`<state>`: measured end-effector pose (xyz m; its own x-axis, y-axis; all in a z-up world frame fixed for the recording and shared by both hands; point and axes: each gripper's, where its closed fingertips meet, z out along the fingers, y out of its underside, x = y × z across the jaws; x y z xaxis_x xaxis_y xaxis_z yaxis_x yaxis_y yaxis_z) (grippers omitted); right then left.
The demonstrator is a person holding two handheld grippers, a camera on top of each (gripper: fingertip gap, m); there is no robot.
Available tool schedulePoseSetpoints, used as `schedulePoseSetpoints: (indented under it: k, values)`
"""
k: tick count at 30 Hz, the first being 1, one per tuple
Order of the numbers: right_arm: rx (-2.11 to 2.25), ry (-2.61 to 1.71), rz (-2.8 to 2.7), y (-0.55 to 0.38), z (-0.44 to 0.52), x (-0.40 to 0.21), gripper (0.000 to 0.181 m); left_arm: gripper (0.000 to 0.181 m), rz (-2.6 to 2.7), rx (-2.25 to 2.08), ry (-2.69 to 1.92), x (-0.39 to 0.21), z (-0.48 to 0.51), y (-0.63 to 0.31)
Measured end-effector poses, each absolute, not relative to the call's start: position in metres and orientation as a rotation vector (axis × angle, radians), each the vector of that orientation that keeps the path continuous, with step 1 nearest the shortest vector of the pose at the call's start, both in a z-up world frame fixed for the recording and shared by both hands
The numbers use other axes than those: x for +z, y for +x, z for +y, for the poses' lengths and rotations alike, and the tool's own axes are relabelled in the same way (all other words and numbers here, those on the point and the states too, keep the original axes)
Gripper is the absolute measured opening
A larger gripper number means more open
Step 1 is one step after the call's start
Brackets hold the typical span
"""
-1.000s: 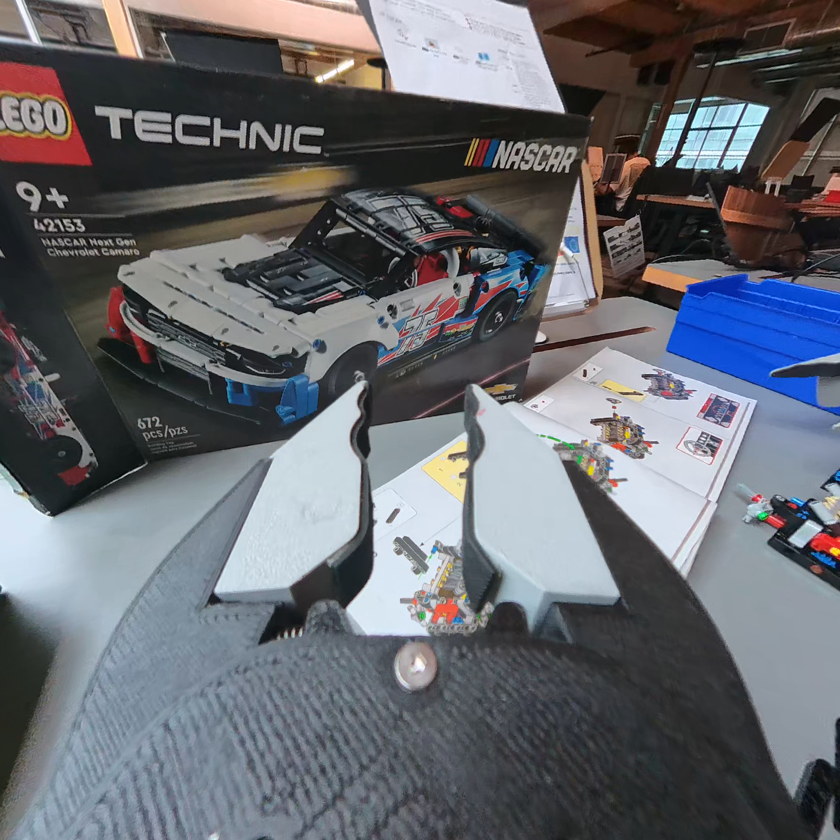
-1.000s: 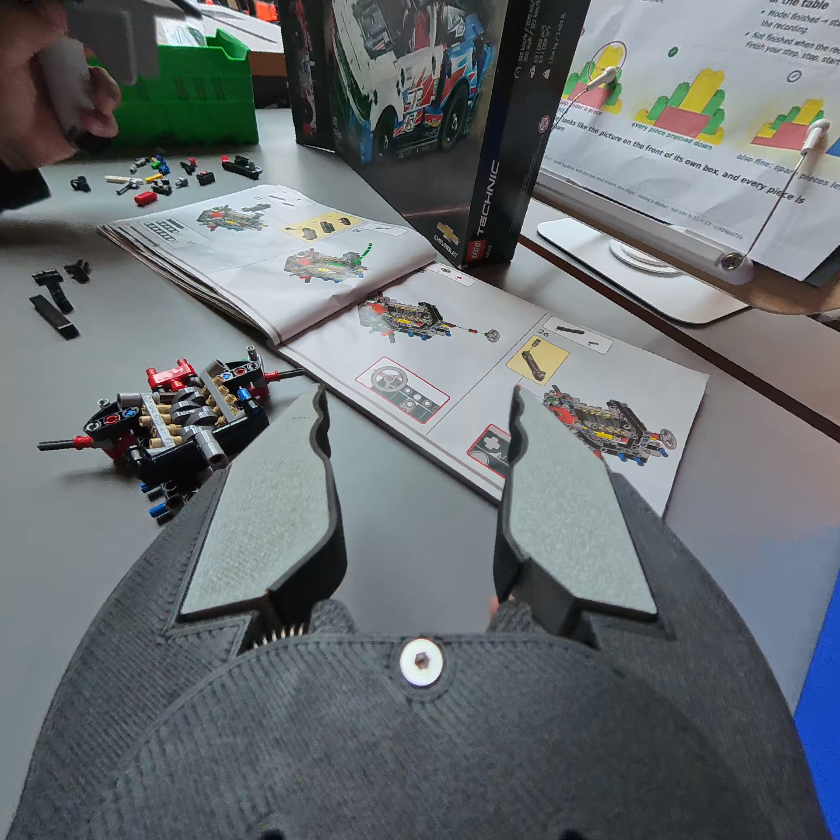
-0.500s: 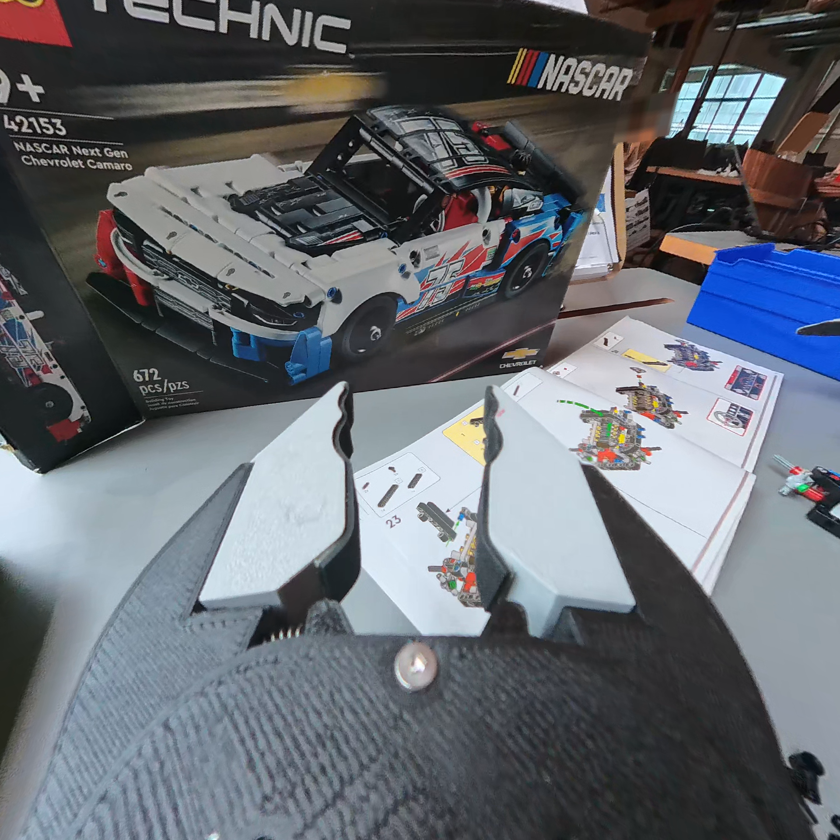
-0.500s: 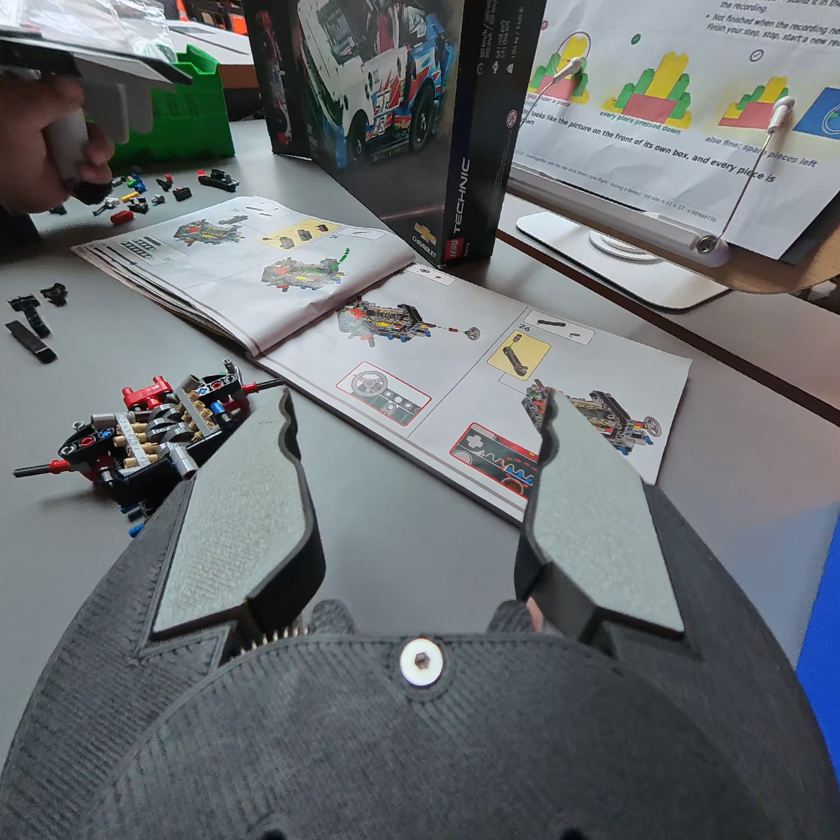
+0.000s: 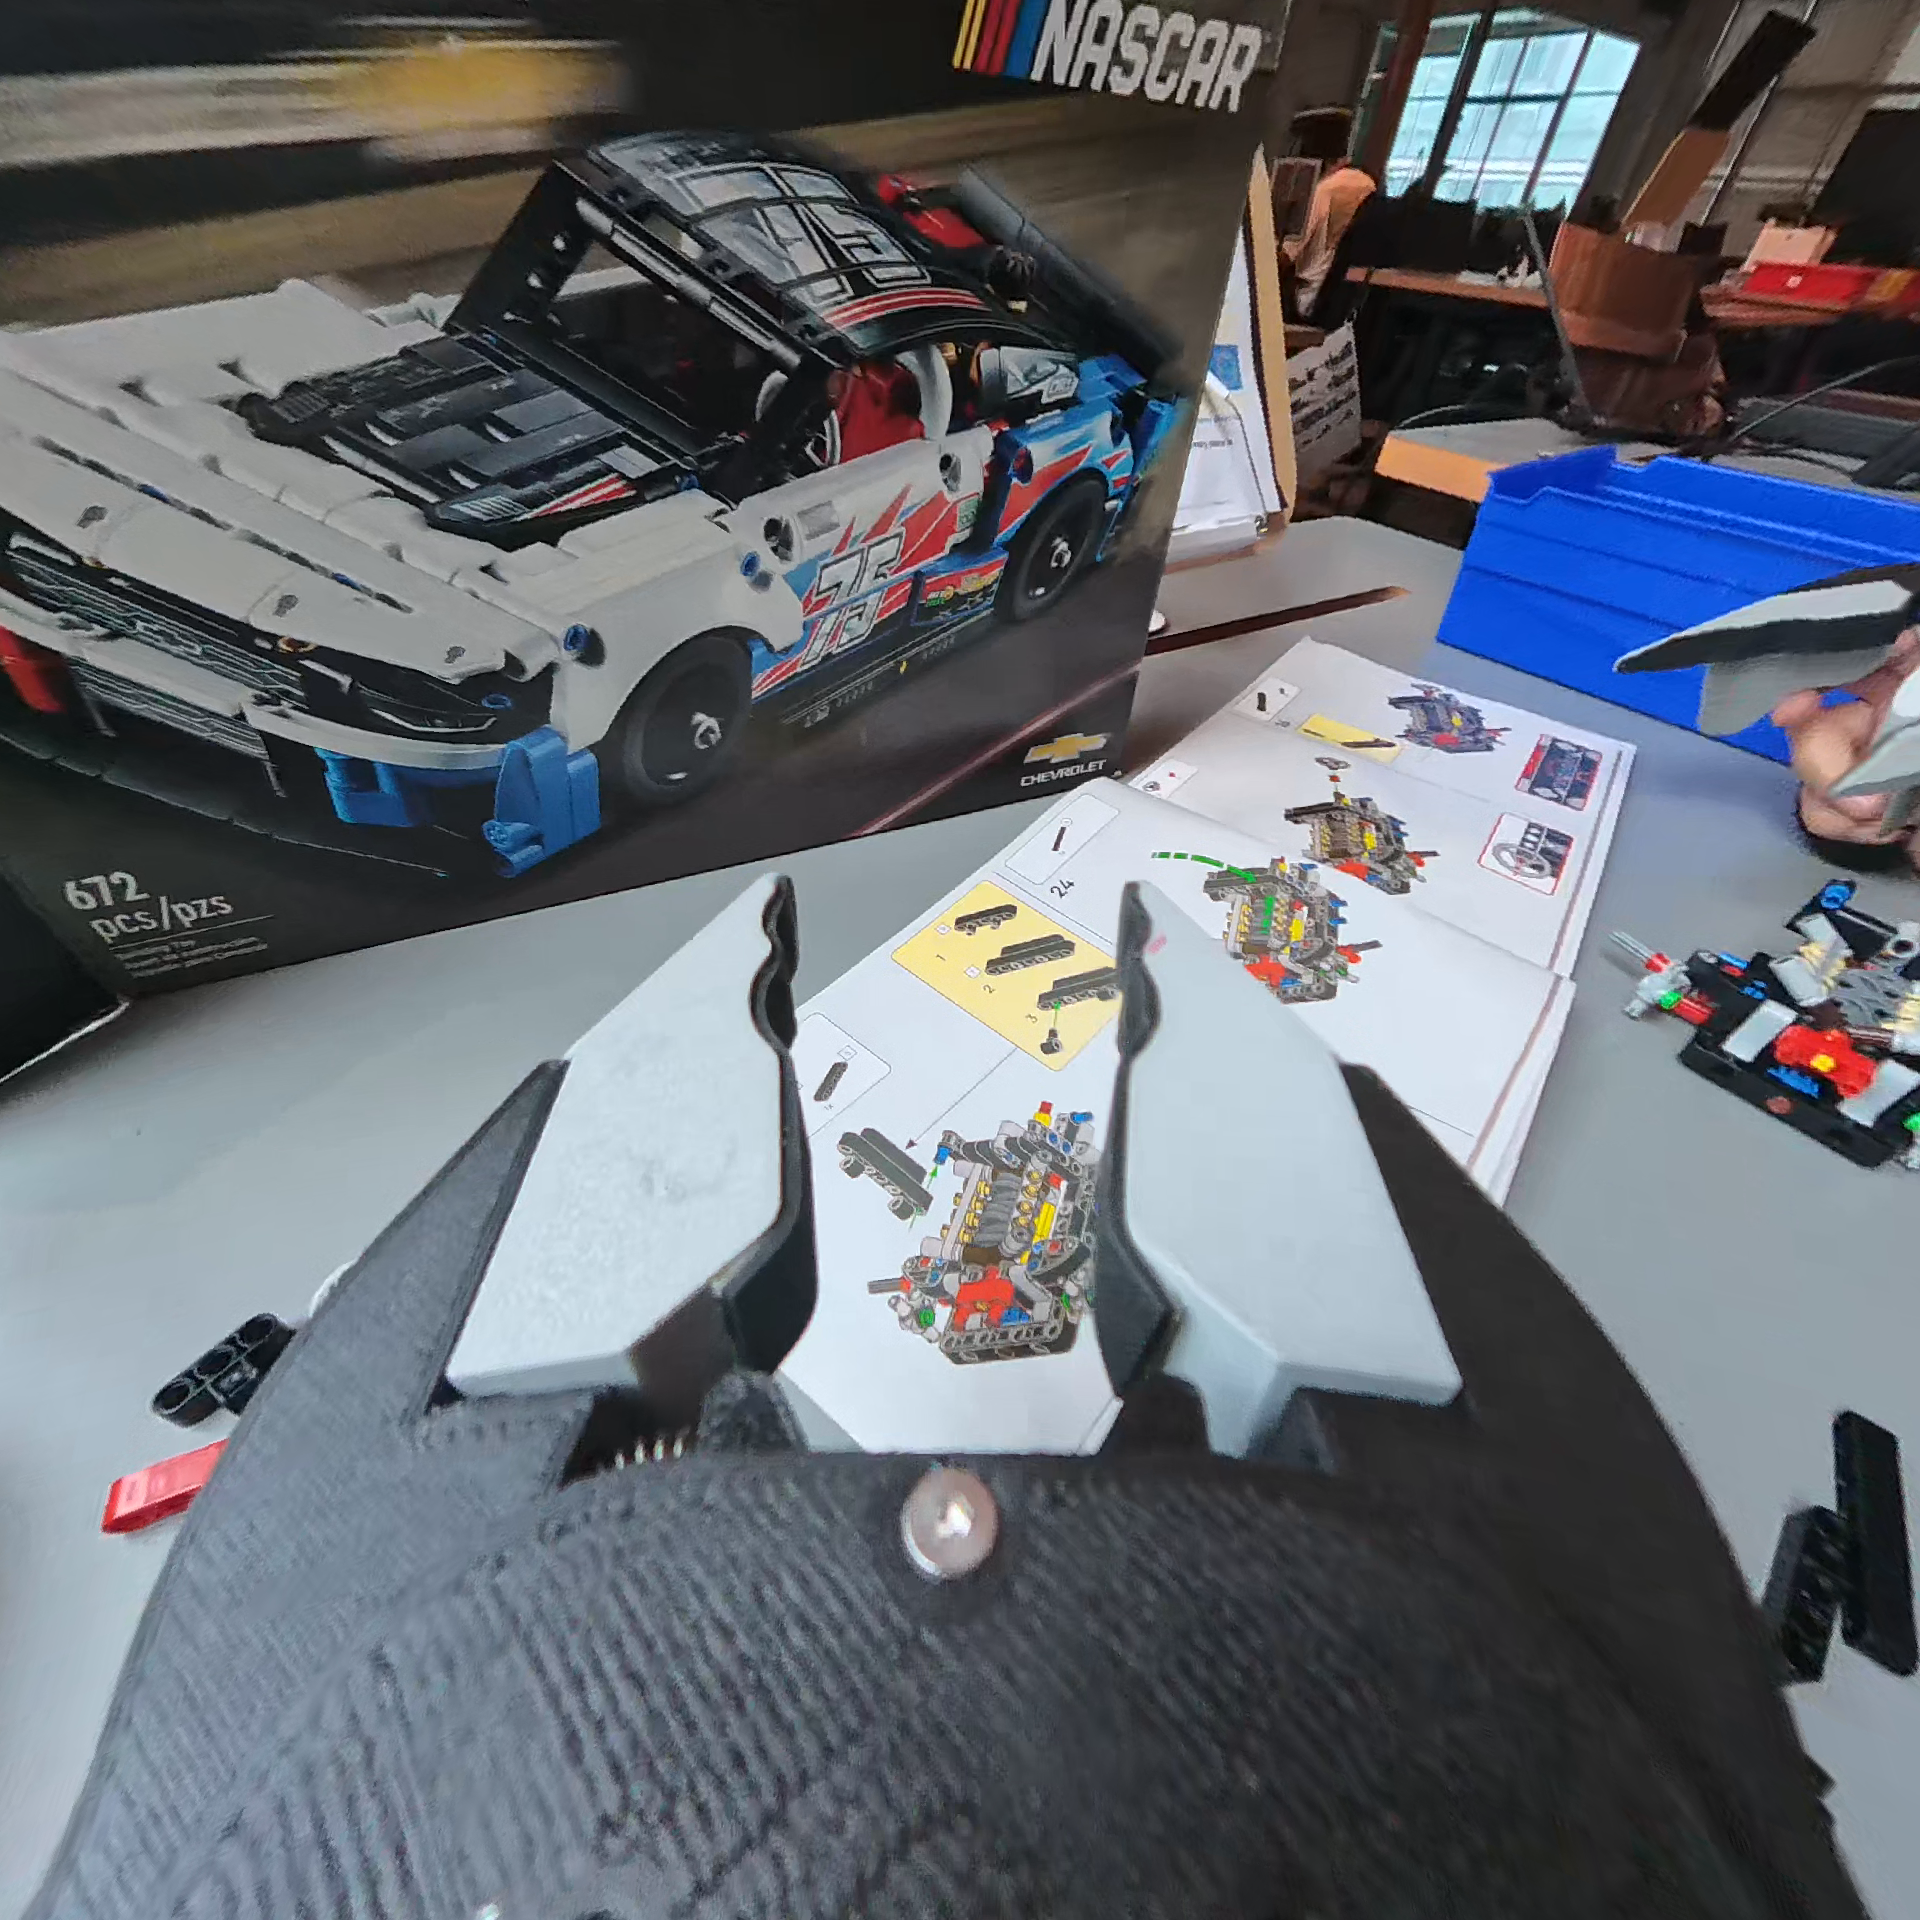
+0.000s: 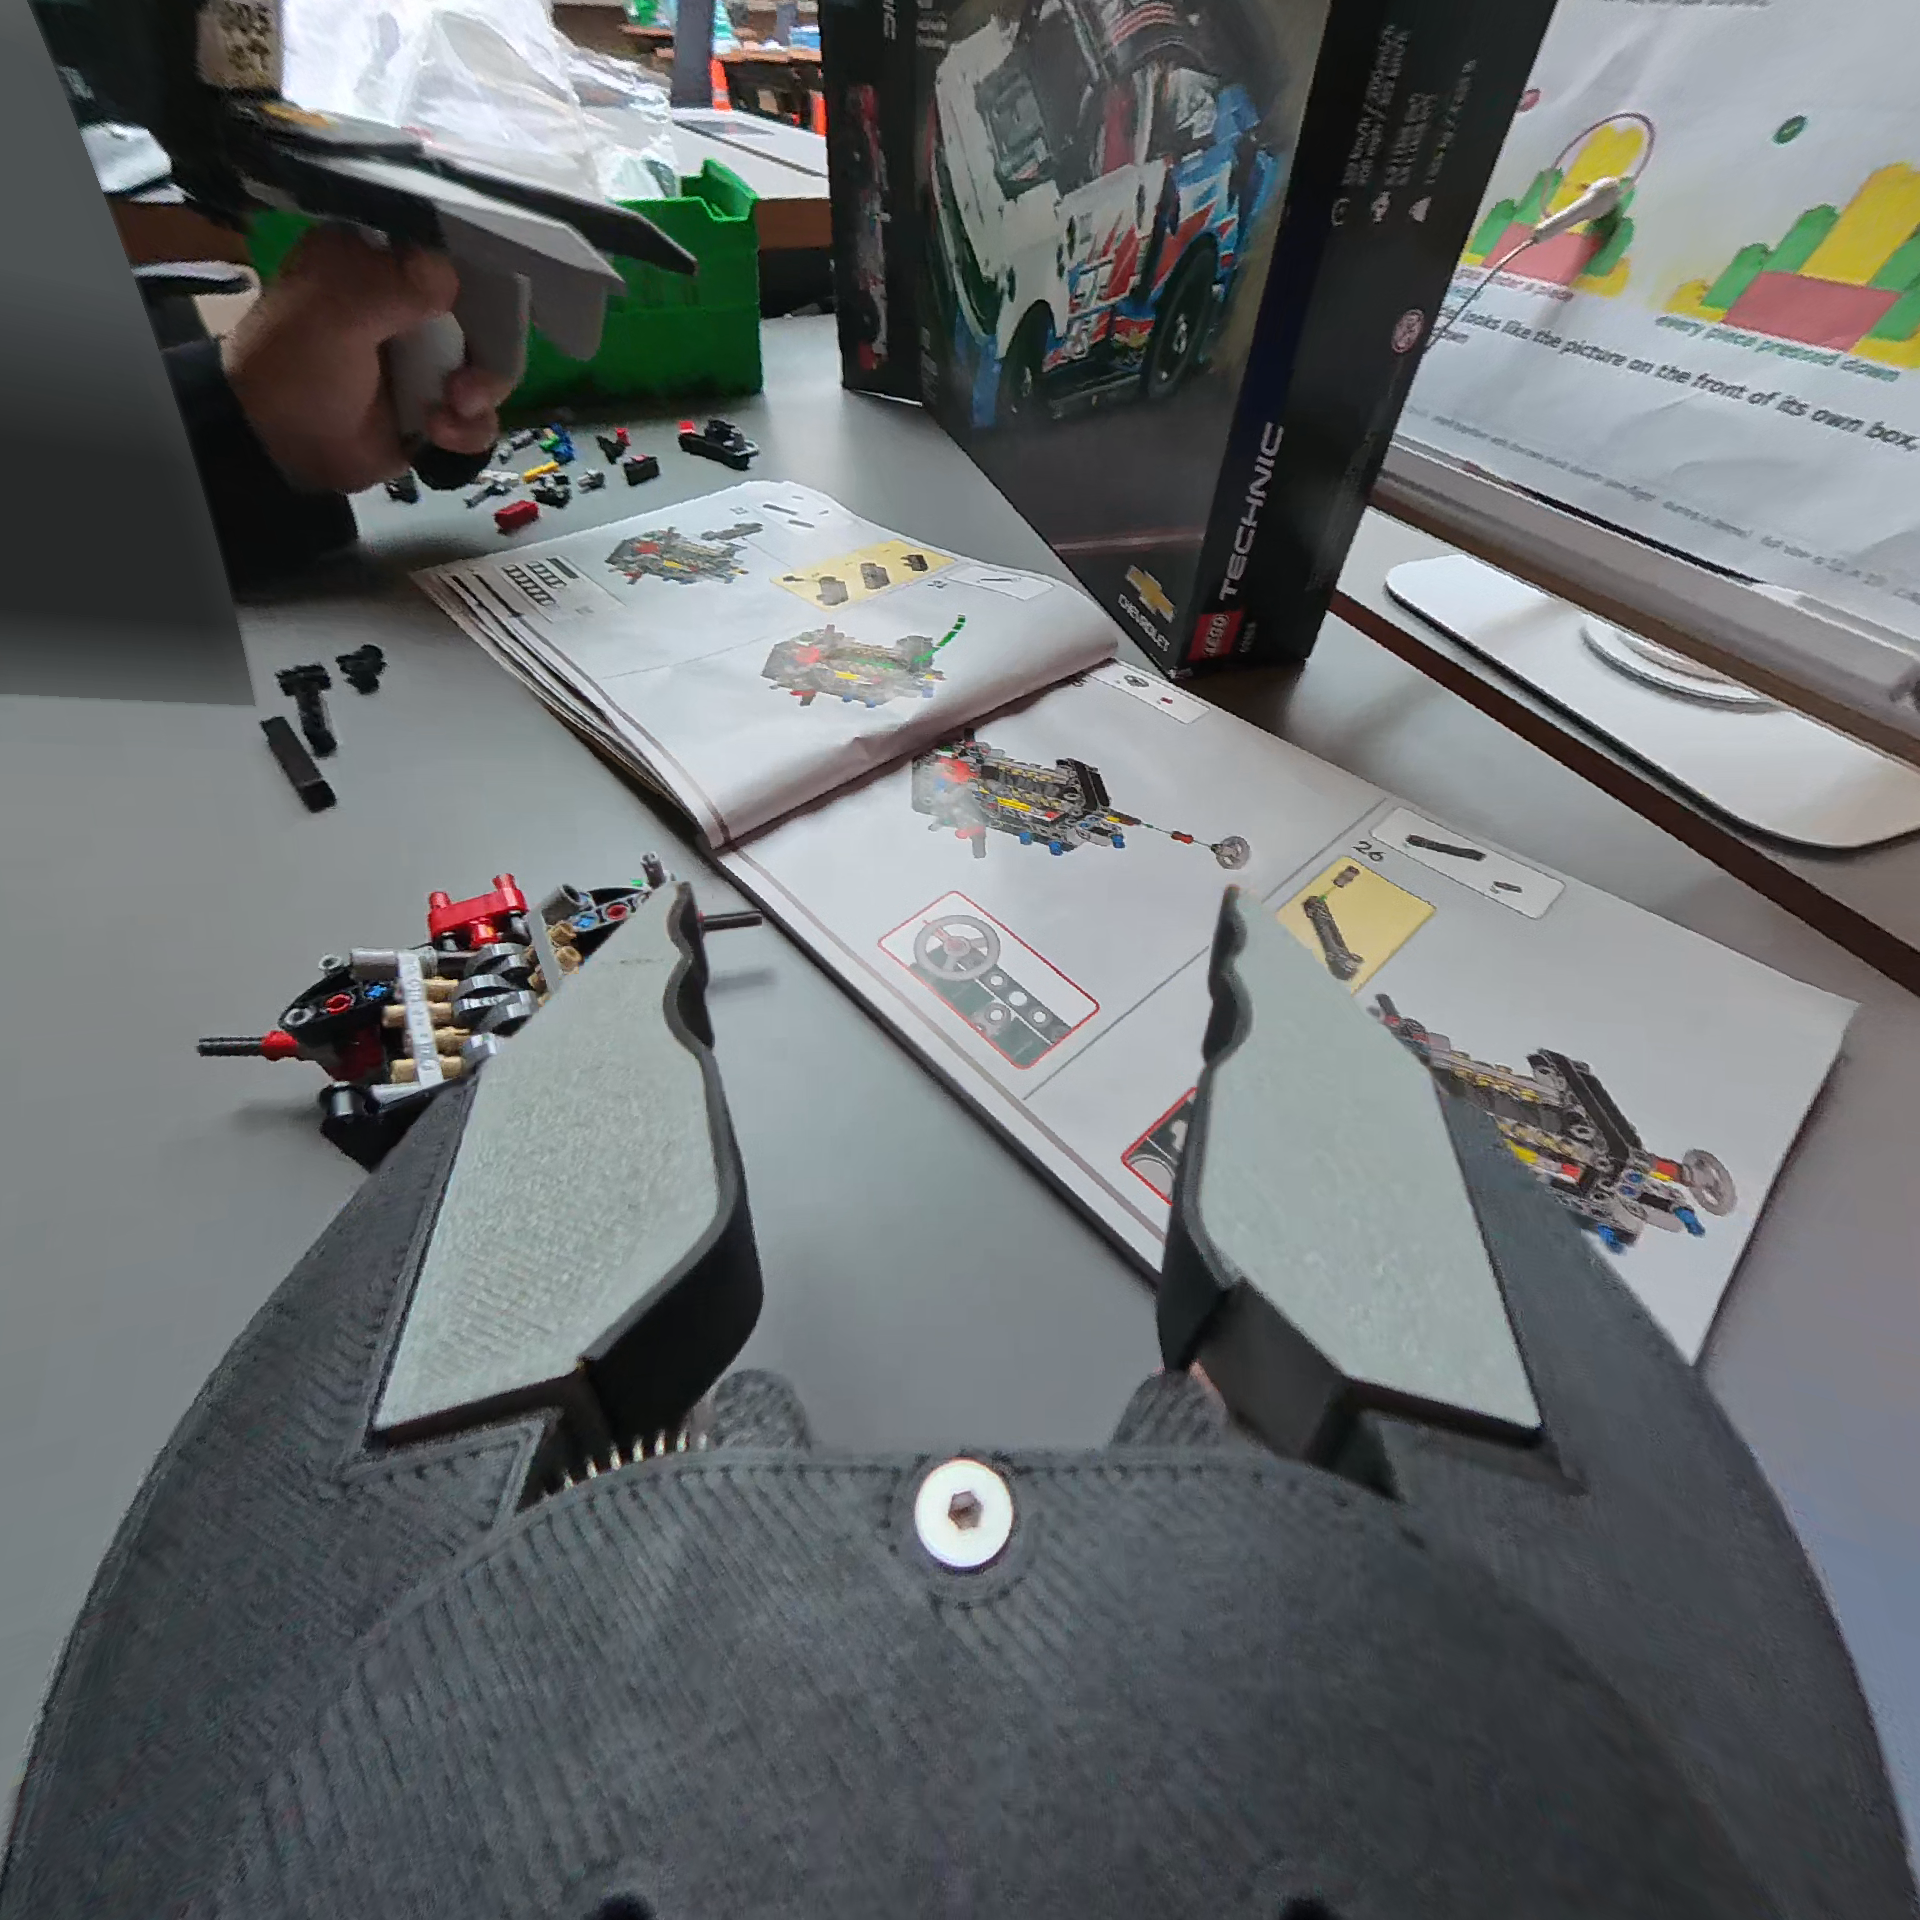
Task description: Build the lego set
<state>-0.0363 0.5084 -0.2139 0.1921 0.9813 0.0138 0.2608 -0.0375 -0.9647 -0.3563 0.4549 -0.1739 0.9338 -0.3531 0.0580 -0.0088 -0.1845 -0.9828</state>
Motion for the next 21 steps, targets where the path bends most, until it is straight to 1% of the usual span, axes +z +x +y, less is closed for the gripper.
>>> schedulePoseSetpoints:
  k: [2, 5, 7, 9, 12, 15, 17, 20, 21]
  values:
    - [0.983, -1.489, -1.242, -0.037, 0.506, -0.211, 0.095, 0.061, 0.282, -0.338, -1.732, -0.172, 0.453, -0.35]
    - [0.996, -1.483, -1.226, -0.036, 0.507, -0.209, 0.093, 0.053, 0.302, -0.328, -1.675, -0.161, 0.446, -0.345]
    - [1.014, -1.476, -1.207, -0.035, 0.508, -0.206, 0.091, 0.053, 0.313, -0.289, -1.645, -0.156, 0.442, -0.347]
    - [1.028, -1.473, -1.201, -0.034, 0.507, -0.205, 0.089, 0.057, 0.312, -0.359, -1.583, -0.147, 0.435, -0.341]
    - [1.002, -1.471, -1.22, -0.035, 0.508, -0.208, 0.085, 0.059, 0.31, -0.519, -1.469, -0.134, 0.424, -0.327]
    - [0.999, -1.458, -1.235, -0.037, 0.506, -0.208, 0.086, 0.069, 0.334, -0.523, -1.501, -0.14, 0.426, -0.323]
    - [1.001, -1.45, -1.23, -0.039, 0.507, -0.206, 0.091, 0.073, 0.335, -0.529, -1.486, -0.136, 0.424, -0.322]
    - [0.999, -1.457, -1.2, -0.038, 0.511, -0.203, 0.108, 0.076, 0.319, -0.471, -1.482, -0.13, 0.423, -0.33]
    - [0.985, -1.454, -1.189, -0.037, 0.513, -0.201, 0.109, 0.075, 0.308, -0.452, -1.47, -0.128, 0.423, -0.334]
